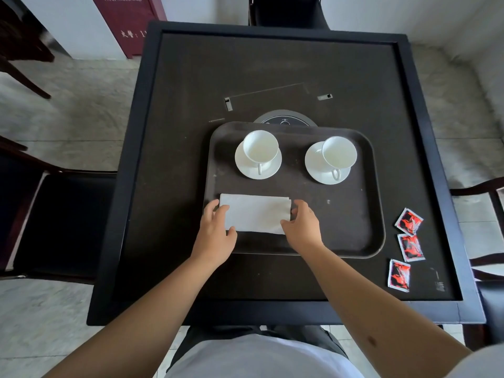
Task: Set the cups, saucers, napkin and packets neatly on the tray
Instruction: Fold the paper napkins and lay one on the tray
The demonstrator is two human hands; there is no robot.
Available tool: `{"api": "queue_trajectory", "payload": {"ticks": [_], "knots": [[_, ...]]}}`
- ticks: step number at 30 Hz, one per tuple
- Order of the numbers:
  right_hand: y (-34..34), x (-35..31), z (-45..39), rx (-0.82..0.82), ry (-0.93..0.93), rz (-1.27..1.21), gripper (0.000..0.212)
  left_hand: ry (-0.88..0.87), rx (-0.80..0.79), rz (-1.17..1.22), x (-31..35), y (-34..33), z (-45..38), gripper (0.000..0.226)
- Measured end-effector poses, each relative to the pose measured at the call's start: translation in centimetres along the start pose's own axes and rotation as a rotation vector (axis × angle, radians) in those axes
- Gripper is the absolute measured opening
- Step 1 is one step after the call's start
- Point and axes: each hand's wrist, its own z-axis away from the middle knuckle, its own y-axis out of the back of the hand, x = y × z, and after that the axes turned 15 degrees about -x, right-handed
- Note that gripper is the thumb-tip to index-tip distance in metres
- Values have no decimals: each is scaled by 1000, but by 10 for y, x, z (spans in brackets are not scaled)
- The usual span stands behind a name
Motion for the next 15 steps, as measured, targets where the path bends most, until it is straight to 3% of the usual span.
{"api": "queue_trajectory", "payload": {"ticks": [10,13,15], "knots": [[-5,2,1,-85,76,-15,59,-52,-137,-183,-9,-1,9,46],[-6,4,3,-101,64,40,62,-58,-145,-229,-10,0,9,46],[-7,6,6,-95,85,203,65,-71,-144,-269,-10,0,9,45]]}}
